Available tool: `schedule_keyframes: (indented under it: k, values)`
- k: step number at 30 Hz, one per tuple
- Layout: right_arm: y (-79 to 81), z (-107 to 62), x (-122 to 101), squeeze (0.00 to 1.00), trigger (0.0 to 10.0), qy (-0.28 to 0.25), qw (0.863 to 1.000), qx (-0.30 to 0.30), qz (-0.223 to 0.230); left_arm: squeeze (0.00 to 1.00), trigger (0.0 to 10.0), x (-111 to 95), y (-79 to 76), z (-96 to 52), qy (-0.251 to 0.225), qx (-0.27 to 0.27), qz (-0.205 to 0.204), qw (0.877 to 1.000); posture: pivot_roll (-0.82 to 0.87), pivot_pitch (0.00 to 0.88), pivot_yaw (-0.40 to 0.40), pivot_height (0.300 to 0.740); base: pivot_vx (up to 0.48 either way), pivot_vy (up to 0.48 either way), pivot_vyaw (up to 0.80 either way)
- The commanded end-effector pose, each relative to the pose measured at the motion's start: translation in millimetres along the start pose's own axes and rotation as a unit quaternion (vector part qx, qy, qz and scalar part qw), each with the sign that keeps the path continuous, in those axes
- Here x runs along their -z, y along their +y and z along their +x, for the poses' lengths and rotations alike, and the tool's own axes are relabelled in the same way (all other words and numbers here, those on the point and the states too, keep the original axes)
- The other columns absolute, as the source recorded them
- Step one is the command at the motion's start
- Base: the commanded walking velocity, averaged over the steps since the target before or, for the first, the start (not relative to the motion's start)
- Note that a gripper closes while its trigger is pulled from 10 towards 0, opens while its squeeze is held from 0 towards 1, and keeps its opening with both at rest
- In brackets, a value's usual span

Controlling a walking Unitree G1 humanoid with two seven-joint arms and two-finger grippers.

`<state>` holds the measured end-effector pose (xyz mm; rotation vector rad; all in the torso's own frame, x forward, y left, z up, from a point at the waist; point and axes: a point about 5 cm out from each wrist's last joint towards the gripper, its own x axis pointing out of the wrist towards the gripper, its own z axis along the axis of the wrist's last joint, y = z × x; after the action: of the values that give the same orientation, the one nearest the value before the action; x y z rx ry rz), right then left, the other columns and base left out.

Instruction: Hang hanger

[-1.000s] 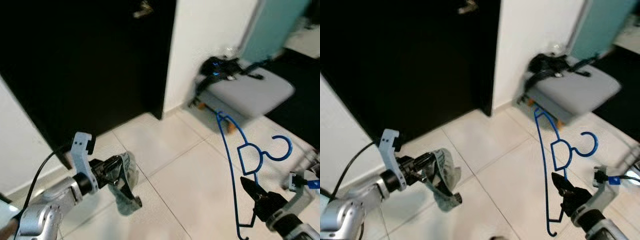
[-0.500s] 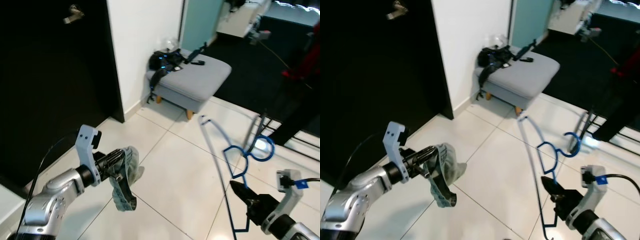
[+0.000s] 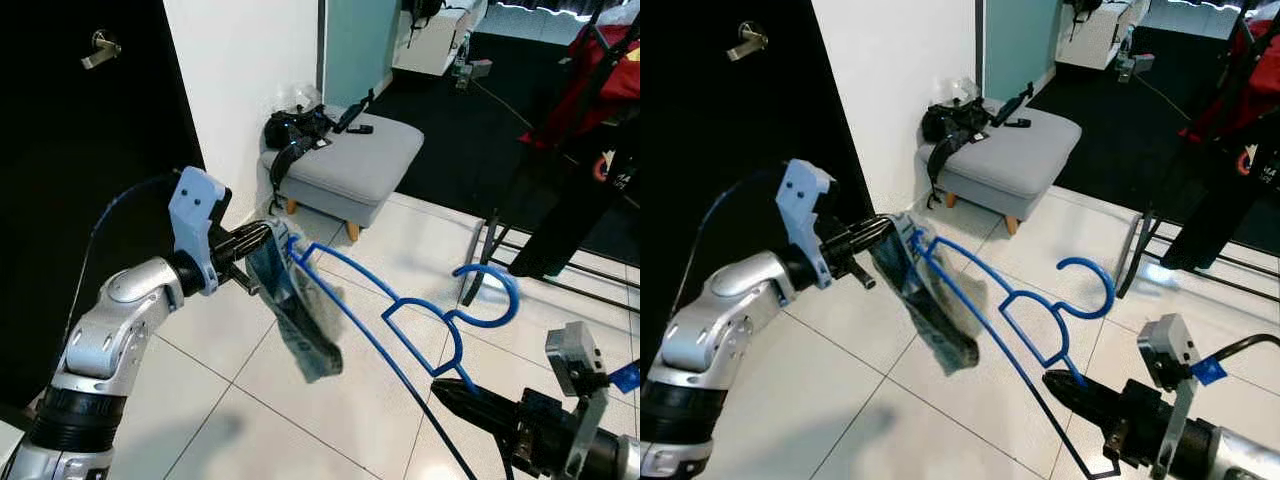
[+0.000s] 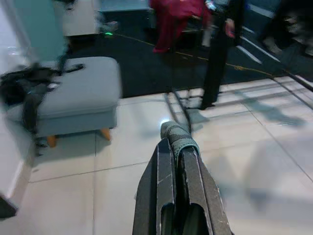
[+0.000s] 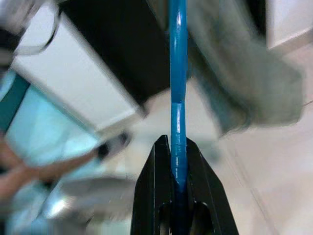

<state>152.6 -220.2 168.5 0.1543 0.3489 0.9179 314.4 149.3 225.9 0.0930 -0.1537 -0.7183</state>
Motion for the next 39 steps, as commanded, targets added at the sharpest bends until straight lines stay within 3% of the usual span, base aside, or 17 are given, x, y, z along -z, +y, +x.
schedule_keyframes:
  k: [1, 5, 7, 9, 11, 13, 20, 26, 32, 39]
  values:
    - [12.2, -0.3, -6, 0.0, 10.0, 0.007, 0.999, -0.034, -0.016, 0.0, 10.0, -8, -4.5, 5.4, -0.01, -0.003, 0.009, 1.0, -0.07, 0.105, 0.036, 0.74, 0.0, 0.0, 0.0]
    - [16.5, 0.7, -5, 0.0, 10.0, 0.023, 0.998, -0.044, -0.026, 0.0, 10.0, -10, -10.4, 8.8, -0.016, 0.004, 0.006, 1.0, -0.07, 0.102, 0.036, 0.74, 0.0, 0.0, 0.0]
    - [13.8, 8.0, -8, 0.0, 10.0, 0.019, 0.998, -0.036, -0.041, 0.0, 10.0, -16, -24.3, 14.8, -0.036, 0.024, -0.016, 0.999, -0.07, 0.101, 0.035, 0.74, 0.0, 0.0, 0.0]
    - [13.8, 8.0, -8, 0.0, 10.0, 0.019, 0.998, -0.036, -0.041, 0.0, 10.0, -16, -24.3, 14.8, -0.036, 0.024, -0.016, 0.999, -0.07, 0.101, 0.035, 0.74, 0.0, 0.0, 0.0]
    - [12.1, 15.9, -12, 0.0, 10.0, 0.012, 0.998, -0.036, -0.056, 0.0, 10.0, -25, -40.3, 20.7, -0.059, 0.049, -0.038, 0.996, -0.06, 0.1, 0.03, 0.74, 0.0, 0.0, 0.0]
    - [9.9, 19.1, -14, 0.0, 10.0, 0.009, 0.997, -0.031, -0.064, 0.0, 10.0, -29, -45.9, 22.3, -0.066, 0.058, -0.045, 0.995, -0.06, 0.1, 0.028, 0.74, 0.0, 0.0, 0.0]
    - [4.9, 25.1, -16, 0.0, 10.0, 0.004, 0.997, -0.019, -0.071, 0.0, 10.0, -31, -50.6, 22.8, -0.069, 0.064, -0.051, 0.994, -0.06, 0.098, 0.027, 0.74, 0.0, 0.0, 0.0]
    - [11.3, 11.5, -14, 0.0, 10.0, 0.041, 0.996, -0.032, -0.066, 0.0, 10.0, -26, -42.0, 19.8, -0.052, 0.042, -0.028, 0.997, -0.06, 0.1, 0.024, 0.74, 0.0, 0.0, 0.0]
    - [15.4, -11.6, -12, 0.0, 10.0, 0.081, 0.995, -0.034, -0.048, 0.0, 10.0, -24, -47.1, 21.2, -0.047, 0.042, -0.028, 0.998, -0.07, 0.099, 0.026, 0.74, 0.0, 0.0, 0.0]
    - [13.1, -28.6, -20, 0.0, 10.0, 0.081, 0.995, -0.014, -0.059, 0.0, 10.0, -23, -50.3, 22.3, -0.045, 0.048, -0.027, 0.997, -0.08, 0.091, 0.029, 0.74, 0.0, 0.0, 0.0]
